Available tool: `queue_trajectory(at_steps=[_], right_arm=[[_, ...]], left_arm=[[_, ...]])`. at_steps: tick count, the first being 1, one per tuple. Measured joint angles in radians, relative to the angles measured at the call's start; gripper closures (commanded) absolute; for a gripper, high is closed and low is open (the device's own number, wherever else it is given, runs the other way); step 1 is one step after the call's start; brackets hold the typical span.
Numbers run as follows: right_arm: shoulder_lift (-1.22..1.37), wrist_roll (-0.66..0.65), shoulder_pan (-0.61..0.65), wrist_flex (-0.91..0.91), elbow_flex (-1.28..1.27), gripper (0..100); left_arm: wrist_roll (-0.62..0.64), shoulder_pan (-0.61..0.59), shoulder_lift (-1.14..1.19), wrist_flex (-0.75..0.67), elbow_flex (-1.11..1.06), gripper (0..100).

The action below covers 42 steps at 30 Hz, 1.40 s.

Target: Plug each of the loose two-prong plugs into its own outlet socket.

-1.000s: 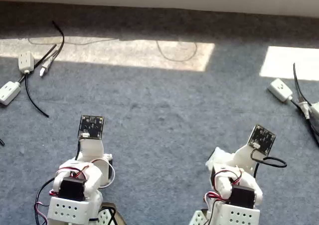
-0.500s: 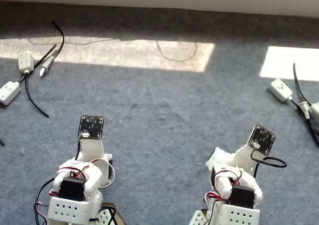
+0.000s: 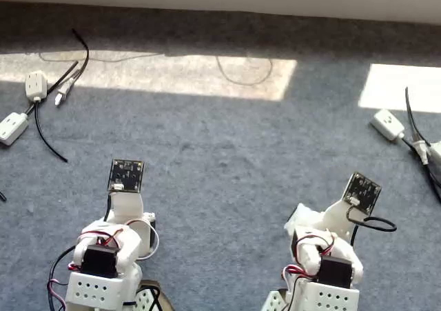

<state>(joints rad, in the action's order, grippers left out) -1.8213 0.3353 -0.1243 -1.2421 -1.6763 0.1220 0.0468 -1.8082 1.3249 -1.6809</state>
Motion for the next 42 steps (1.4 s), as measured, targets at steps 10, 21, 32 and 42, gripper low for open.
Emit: queue_trajectory(at_steps=[10,21,32,42], right_arm=[[-0.002,0.000,-0.115,0.129,0.002,72.4],[-0.002,0.000,-0.588,0.723,0.000,72.4],[0.009,-0.325,-0.413,0.589,0.112,72.4],[0.658,-0.353,-0.338,0.196,0.970,72.4]], left_arm=[[0.000,0.000,0.000,0.000,0.000,99],[0.000,0.000,0.000,0.000,0.000,99],[0.000,0.000,0.000,0.000,0.000,99],[0.000,0.000,0.000,0.000,0.000,99]])
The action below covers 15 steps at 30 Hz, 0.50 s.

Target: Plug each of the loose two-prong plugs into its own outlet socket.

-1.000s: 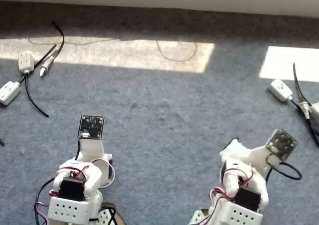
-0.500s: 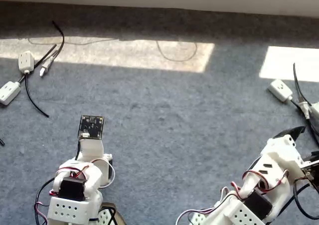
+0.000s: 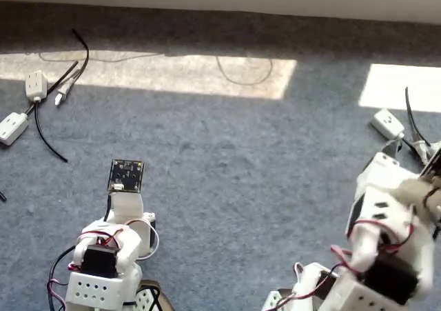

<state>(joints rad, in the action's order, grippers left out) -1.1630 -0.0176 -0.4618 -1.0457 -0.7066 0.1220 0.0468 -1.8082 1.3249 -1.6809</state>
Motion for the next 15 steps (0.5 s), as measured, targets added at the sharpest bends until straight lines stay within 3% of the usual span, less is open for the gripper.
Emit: queue_trajectory(at_steps=[6,11,15], right_arm=[[0.700,-0.041,-0.129,-0.341,0.605,72.4],[1.258,-0.181,-0.143,-0.617,1.112,72.4],[1.594,-0.279,-0.158,-0.671,1.513,72.4]], left_arm=[[0.000,0.000,0.000,0.000,0.000,99],[0.000,0.000,0.000,0.000,0.000,99],[0.000,0.000,0.000,0.000,0.000,99]])
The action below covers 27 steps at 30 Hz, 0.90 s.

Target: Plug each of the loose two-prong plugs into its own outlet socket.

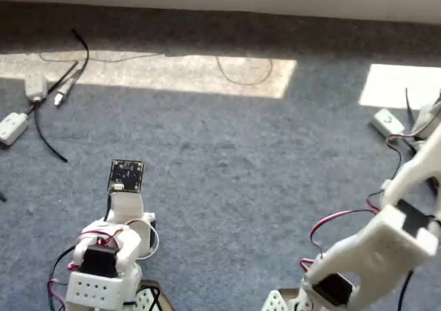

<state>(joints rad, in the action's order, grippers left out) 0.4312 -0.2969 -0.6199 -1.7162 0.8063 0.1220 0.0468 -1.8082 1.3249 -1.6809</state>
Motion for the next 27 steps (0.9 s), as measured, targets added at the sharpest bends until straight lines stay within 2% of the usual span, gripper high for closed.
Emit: queue_trajectory(at_steps=[4,9,16,21,27], right_arm=[[0.213,-0.124,-0.031,0.000,0.259,72.4],[0.388,-0.302,-0.034,-0.002,0.399,72.4],[0.491,-0.519,-0.043,0.009,0.428,72.4],[0.496,-0.692,-0.095,0.075,0.430,72.4],[0.523,-0.807,-0.132,0.118,0.430,72.4]], left_arm=[[0.000,0.000,0.000,0.000,0.000,99],[0.000,0.000,0.000,0.000,0.000,99],[0.000,0.000,0.000,0.000,0.000,99],[0.000,0.000,0.000,0.000,0.000,99],[0.000,0.000,0.000,0.000,0.000,99]])
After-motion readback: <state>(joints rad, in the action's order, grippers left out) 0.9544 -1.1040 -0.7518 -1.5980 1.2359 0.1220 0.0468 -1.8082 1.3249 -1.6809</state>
